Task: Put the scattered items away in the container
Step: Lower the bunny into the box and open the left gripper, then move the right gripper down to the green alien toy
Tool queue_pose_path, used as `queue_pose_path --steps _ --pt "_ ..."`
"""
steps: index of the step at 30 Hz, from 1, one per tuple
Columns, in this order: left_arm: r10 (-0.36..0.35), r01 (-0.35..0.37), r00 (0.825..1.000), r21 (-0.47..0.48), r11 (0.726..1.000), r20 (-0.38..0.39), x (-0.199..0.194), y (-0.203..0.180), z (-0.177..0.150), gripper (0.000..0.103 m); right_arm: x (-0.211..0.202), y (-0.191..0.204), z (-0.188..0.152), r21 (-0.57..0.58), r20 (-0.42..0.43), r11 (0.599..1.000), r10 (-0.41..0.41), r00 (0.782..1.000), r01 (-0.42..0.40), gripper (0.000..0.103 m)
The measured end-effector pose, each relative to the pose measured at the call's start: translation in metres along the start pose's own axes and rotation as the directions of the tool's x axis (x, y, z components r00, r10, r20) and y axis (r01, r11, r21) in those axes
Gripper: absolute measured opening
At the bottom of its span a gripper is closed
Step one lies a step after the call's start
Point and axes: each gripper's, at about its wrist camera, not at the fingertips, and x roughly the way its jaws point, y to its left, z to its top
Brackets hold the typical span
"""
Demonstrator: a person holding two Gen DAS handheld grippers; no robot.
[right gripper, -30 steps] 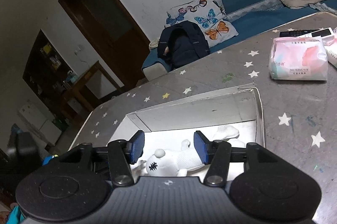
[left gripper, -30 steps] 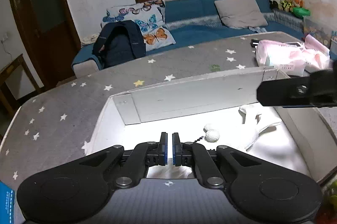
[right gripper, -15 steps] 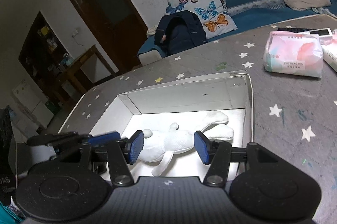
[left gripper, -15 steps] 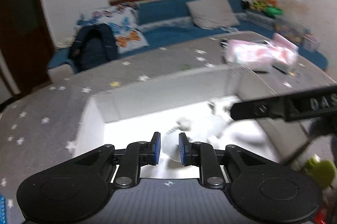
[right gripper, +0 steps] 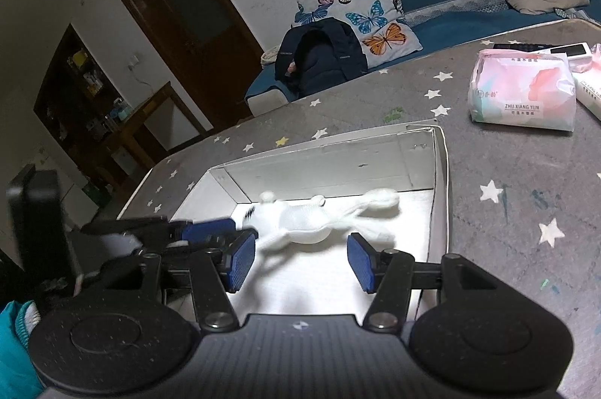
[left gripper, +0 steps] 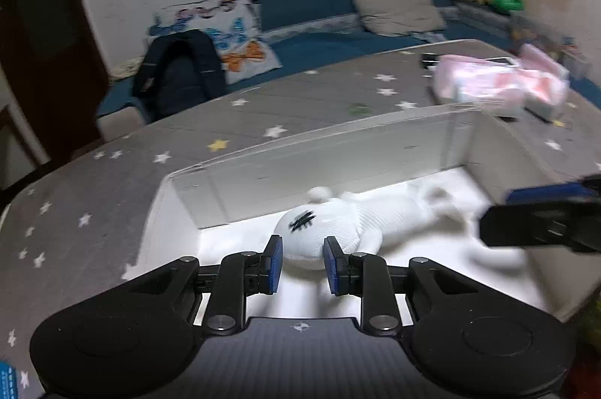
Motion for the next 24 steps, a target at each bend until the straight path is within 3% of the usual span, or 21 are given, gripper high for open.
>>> queue_pose_path --steps 7,11,18,24 --pt "-0.008 0.008 1.000 -0.067 0.998 0.007 -0.020 0.011 -0.011 0.027 -0.021 0.010 -0.009 -0.067 0.030 0.998 0.000 1.000 0.002 0.056" --pt "-0.030 0.033 0.999 -0.097 0.995 0.030 -0.042 0.013 -0.020 0.027 -0.034 0.018 -0.023 -0.136 0.041 0.991 -0.011 0.999 0.017 0.062" --pt "-0.086 0.090 0.996 -0.168 0.982 0.027 -0.072 0.007 -0.047 0.026 -0.065 0.025 -0.051 -0.183 0.066 0.983 -0.021 0.998 0.033 0.063" --pt "-0.090 0.106 0.991 -0.171 0.980 0.100 -0.103 -0.005 -0.058 0.026 -0.089 0.034 -0.078 -0.281 0.090 0.953 -0.086 0.992 0.108 0.064"
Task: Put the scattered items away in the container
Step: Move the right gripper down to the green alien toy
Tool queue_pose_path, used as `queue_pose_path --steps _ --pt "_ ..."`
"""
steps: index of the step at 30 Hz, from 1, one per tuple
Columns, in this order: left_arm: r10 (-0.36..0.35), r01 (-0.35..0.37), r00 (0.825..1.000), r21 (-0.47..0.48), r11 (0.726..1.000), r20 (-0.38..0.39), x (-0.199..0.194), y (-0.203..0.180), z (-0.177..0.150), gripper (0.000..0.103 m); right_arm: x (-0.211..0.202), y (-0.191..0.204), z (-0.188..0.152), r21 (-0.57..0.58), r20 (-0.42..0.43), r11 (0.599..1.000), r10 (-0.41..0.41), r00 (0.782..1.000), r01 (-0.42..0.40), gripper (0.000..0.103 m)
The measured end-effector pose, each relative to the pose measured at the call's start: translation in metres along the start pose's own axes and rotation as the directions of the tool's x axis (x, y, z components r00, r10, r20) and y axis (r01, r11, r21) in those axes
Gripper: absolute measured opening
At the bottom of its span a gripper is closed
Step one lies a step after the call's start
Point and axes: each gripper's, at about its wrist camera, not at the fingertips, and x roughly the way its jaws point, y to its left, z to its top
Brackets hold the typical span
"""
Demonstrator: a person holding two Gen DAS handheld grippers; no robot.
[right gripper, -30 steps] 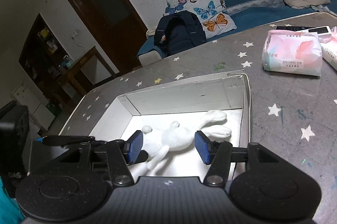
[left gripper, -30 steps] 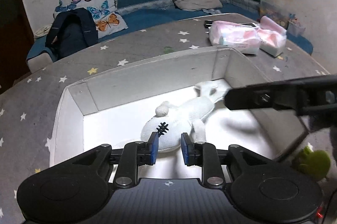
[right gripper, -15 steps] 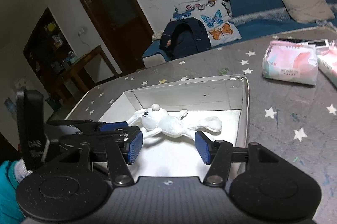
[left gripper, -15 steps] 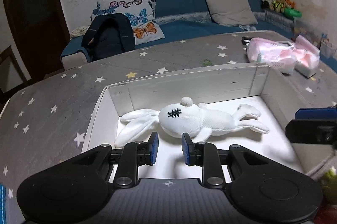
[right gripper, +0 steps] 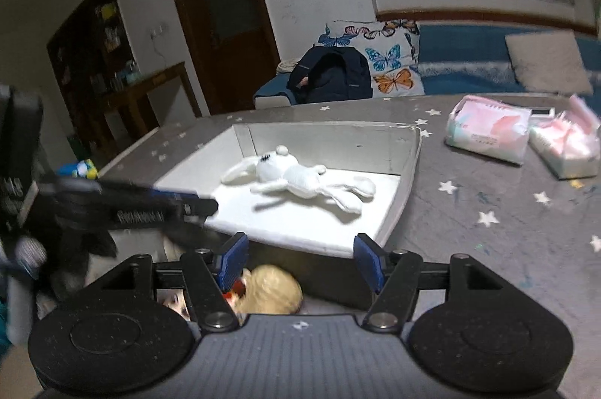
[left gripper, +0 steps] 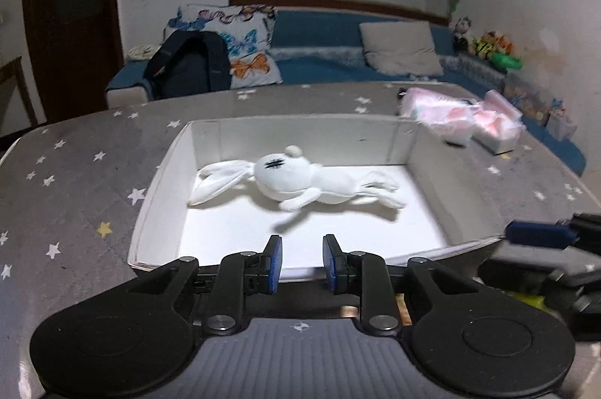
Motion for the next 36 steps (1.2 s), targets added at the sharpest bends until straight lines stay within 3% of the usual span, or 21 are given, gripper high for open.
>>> queue_pose_path --steps 4,10,20,27,36 --pt "0.007 -0.007 1.000 0.023 1.000 0.029 -0.015 -0.014 0.000 0.026 -0.017 0.005 -0.011 -0.008 0.022 1.000 -0.029 0.999 0.030 0.064" --pt "-0.089 0.088 0.995 0.017 0.996 0.039 -0.030 -0.034 -0.006 0.026 -0.037 0.006 -0.026 -0.030 0.046 0.996 -0.085 0.995 0.087 0.064" --pt "-0.243 0.244 0.969 0.015 0.970 -0.039 -0.020 -0.076 -0.019 0.026 -0.049 -0.018 -0.053 0.018 0.015 0.979 -0.201 0.979 0.201 0.063" --pt "-0.295 0.297 0.952 0.018 0.955 -0.081 -0.011 -0.093 -0.021 0.026 -0.050 -0.032 -0.066 0.071 -0.009 0.974 -0.215 0.977 0.215 0.063" --pt "-0.376 0.372 0.919 -0.054 0.927 -0.122 0.003 -0.097 -0.016 0.026 -0.045 -0.035 -0.071 0.101 -0.023 0.974 -0.199 0.980 0.200 0.063"
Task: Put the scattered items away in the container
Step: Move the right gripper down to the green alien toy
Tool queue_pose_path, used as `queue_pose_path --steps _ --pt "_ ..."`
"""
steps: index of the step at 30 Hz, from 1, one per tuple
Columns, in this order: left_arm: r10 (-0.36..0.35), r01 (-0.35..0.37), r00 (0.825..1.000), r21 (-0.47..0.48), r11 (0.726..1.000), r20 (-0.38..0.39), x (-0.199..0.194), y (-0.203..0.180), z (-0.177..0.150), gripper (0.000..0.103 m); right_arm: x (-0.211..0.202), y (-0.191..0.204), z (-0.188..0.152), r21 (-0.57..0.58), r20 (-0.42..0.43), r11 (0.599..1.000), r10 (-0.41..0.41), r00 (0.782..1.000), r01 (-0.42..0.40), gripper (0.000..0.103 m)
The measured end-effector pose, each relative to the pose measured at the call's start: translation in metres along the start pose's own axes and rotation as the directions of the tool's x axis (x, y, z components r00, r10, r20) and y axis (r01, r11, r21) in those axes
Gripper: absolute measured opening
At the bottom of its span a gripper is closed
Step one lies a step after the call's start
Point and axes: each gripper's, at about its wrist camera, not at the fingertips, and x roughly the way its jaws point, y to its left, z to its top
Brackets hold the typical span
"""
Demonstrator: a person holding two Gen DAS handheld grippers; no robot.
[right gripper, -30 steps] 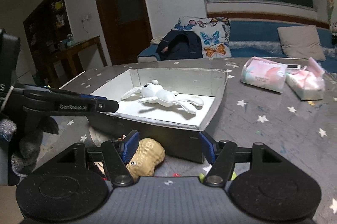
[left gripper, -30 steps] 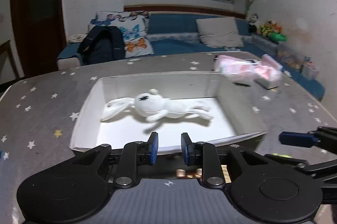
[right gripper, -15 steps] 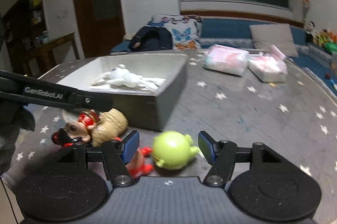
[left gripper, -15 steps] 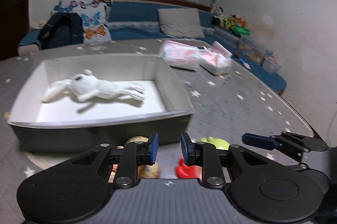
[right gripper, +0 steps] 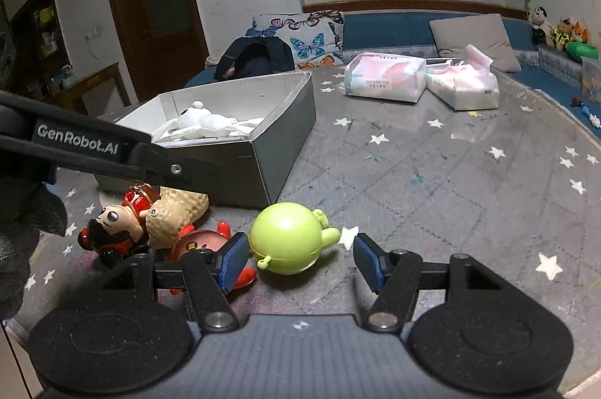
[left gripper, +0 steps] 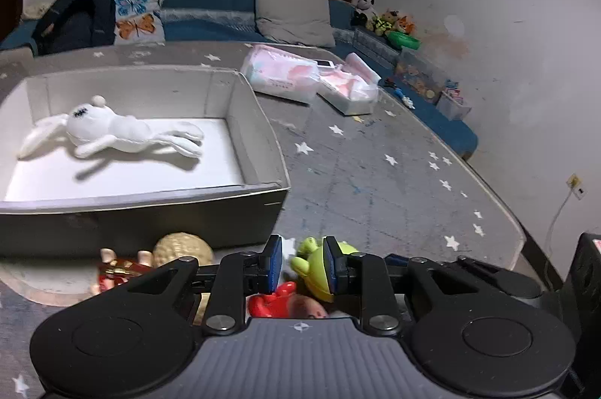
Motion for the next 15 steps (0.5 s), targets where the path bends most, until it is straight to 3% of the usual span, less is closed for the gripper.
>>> queue_pose_path --steps 15 --pt "-0.055 0.051 0.996 -0.073 0.996 -0.065 0.026 0.003 0.008 0.026 0.017 -0.006 0.001 0.050 -0.019 0.998 0.041 0.999 -0.040 0.063"
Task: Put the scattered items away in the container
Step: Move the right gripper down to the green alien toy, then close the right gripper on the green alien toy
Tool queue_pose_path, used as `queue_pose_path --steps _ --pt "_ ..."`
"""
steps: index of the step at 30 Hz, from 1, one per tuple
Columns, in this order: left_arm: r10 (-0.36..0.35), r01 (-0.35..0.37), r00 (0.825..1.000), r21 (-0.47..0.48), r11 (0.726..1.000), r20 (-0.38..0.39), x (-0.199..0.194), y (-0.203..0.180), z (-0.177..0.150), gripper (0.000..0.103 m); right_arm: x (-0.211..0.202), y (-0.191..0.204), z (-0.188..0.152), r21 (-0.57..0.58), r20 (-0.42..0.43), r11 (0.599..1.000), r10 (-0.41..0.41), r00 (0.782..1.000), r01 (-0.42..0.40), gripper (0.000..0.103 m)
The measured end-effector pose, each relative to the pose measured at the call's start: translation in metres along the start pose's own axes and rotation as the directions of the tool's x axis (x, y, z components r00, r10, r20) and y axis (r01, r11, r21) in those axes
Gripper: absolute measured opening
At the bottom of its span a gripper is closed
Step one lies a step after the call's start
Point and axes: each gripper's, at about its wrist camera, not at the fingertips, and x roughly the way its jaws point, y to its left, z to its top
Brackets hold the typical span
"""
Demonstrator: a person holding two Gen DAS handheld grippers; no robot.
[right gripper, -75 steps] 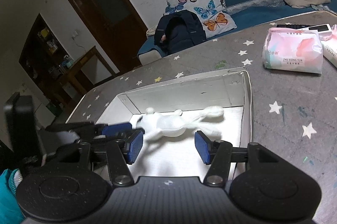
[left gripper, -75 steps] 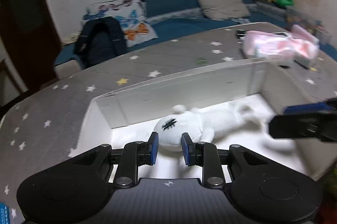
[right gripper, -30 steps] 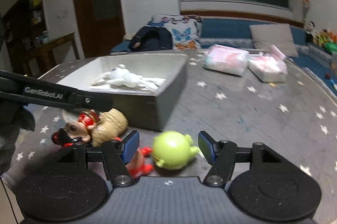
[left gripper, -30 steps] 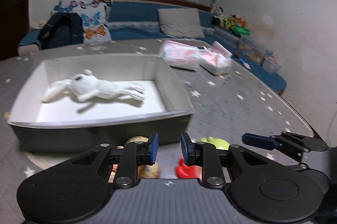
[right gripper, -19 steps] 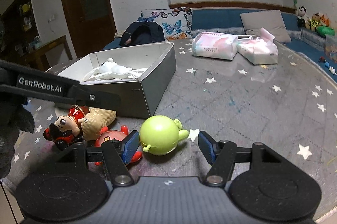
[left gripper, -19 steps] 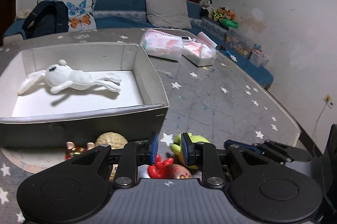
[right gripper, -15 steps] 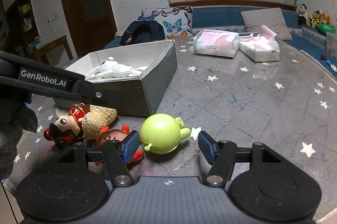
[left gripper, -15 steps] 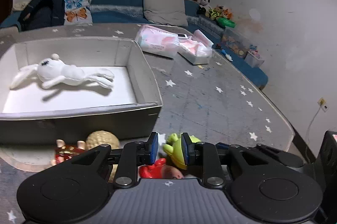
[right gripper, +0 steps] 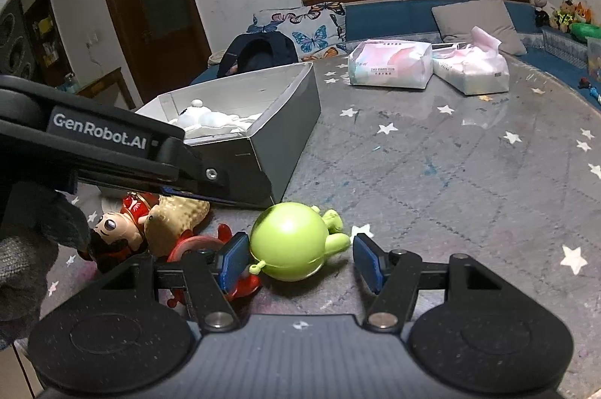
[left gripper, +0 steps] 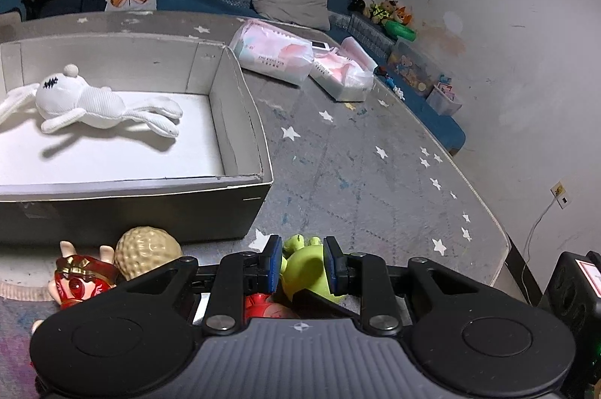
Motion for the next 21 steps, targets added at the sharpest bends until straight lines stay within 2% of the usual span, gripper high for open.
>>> queue_pose_path --steps 21 --pt "-0.038 0.036 0.998 -0.052 0.998 -0.045 0.013 0.002 0.000 0.034 0.009 -0.006 0.000 0.030 -0.013 0.999 0.021 1.000 -0.021 0.063"
